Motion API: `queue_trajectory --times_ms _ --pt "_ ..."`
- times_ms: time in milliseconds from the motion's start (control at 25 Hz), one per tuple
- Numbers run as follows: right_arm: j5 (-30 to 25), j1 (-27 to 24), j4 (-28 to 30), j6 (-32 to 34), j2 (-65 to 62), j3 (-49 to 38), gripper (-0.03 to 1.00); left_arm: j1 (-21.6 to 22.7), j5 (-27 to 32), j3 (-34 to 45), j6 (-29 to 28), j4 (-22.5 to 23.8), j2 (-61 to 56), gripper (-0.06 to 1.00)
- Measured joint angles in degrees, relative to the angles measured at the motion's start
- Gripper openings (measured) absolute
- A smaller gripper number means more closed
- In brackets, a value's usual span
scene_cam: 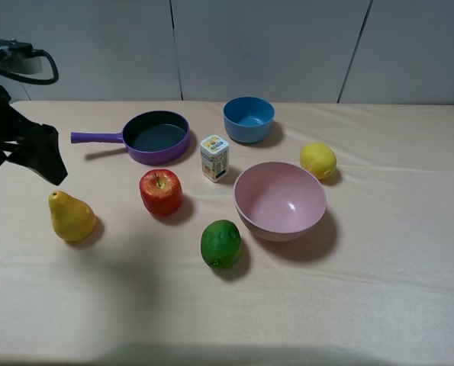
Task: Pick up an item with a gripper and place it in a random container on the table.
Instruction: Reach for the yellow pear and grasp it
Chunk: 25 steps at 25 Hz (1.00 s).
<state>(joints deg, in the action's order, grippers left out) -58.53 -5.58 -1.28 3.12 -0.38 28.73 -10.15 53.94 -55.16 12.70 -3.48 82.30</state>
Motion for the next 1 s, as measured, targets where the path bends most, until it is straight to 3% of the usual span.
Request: queue_trajectory --times_ms 1000 --pt "0.05 0.0 0.0 0.0 0.0 0.0 0.69 -1.04 -5.24 -0.04 -0.45 2.77 17.26 0.97"
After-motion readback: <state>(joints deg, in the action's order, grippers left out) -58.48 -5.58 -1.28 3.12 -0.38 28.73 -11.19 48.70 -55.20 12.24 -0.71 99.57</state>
